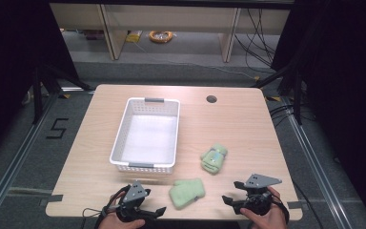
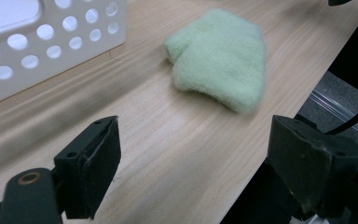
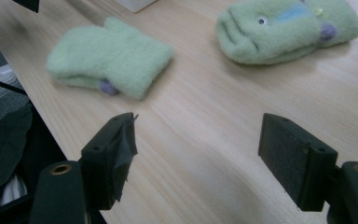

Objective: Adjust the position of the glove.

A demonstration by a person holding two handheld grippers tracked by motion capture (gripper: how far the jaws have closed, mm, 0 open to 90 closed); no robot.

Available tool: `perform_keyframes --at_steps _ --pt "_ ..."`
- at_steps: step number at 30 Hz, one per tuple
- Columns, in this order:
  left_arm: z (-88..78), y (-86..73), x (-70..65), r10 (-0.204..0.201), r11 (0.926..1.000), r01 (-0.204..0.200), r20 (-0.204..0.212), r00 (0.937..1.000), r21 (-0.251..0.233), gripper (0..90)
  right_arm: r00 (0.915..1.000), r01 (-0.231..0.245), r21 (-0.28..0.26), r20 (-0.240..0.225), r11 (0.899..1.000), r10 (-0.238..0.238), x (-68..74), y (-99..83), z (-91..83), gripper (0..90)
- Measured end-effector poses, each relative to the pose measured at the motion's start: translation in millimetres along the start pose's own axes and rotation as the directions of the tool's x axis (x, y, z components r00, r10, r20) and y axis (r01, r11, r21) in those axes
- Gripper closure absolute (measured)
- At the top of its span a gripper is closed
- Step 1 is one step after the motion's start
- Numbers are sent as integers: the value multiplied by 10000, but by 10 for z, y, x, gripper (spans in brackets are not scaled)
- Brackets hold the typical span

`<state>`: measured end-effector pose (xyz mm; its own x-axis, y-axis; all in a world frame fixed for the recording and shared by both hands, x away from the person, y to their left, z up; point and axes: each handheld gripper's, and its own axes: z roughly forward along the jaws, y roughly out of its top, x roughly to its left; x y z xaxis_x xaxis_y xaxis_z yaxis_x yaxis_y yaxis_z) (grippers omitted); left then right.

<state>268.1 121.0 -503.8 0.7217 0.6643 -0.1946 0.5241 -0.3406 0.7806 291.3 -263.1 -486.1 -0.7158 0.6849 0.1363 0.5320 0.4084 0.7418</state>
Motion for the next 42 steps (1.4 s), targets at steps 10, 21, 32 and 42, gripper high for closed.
perform_keyframes --at_steps 10,21,32,42 --pt "-5 20 8 142 9997 -142 -20 9999 178 173 9992 385 95 -75 9992 -384 15 46 -1 387" --pt "37 77 -42 -263 9996 264 257 9993 -60 188 9964 839 177 -149 9963 -836 71 235 47 402" --pt "171 196 -77 -122 9999 126 435 9990 -103 290 9866 1574 428 -498 9866 -1552 166 501 286 479" --pt "315 272 -36 372 9986 -383 289 9989 370 395 9779 1993 927 -829 9755 -1919 199 679 548 547"
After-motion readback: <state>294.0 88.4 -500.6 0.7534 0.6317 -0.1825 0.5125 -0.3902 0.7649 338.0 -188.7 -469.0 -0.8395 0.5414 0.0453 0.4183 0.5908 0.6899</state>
